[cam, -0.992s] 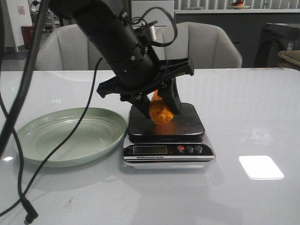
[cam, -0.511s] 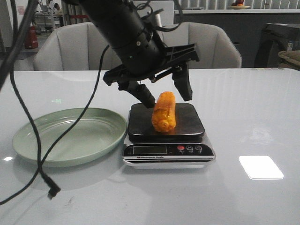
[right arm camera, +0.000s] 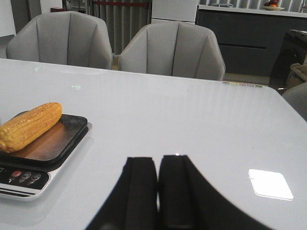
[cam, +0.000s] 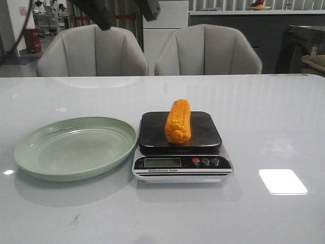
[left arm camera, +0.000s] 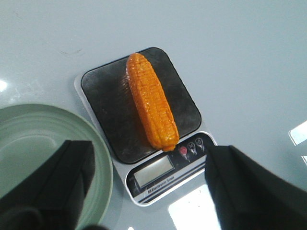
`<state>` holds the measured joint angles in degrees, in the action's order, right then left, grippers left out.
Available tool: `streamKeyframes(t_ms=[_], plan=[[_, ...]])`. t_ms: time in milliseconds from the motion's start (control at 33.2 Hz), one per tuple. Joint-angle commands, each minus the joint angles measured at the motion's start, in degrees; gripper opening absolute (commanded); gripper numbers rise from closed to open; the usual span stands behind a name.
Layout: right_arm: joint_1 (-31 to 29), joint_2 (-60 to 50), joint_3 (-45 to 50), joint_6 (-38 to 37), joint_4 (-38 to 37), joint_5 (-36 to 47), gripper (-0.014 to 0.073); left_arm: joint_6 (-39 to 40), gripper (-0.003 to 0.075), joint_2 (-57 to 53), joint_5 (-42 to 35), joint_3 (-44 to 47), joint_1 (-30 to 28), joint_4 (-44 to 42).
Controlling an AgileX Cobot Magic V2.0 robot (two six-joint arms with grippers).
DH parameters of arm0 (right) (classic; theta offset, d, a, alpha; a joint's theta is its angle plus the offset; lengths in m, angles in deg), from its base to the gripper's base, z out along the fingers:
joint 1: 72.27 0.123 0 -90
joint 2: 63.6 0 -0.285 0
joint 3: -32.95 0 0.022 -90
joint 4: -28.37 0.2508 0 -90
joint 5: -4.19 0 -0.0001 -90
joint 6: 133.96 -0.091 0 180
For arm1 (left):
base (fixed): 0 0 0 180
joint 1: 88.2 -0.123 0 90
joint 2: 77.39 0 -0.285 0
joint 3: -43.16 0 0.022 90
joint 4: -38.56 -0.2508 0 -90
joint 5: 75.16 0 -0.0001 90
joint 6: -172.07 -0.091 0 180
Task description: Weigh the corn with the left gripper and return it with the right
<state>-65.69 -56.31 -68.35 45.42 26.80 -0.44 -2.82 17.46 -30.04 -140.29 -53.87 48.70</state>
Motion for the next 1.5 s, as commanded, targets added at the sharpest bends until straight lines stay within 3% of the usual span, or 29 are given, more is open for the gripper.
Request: streamKeyframes(t_ms=[0,541,1053,1203,1383,1474], plan=[[-0.34,-1.17,0.59,0.29,-0.03,4.26,0.0176,0.10,0.0532,-8.49,-2.59,2.85,-0.04,-1.92],[-0.34,-1.12,0.59,0.29,-0.03,4.26,0.0176,0.10,0.0532,-44.36,-2.72,27.24,-0.04,-13.71],[-0.34,-1.12,0.59,0.29,-0.03,4.26,0.0176,0.10,0.0522,-79.11,-1.98,44.24,-0.04,-14.12],[-0.34,-1.12,0.59,0.29,-0.03,4.26,0.0176,-1.47,0.0391,-85.12,-2.82,48.20,-0.04,-14.12],[-0.34,-1.12,0.59,0.29,-0.47,4.63,0.0176,-1.47,0.0102,-86.96,-4.06,52.02,-0.04,-14.12],[-0.34,-1.12,0.59,0.29,-1.82,6.09,0.0176,-1.47,0.0125,-86.96,-5.34,52.82,-0.04,-14.20]])
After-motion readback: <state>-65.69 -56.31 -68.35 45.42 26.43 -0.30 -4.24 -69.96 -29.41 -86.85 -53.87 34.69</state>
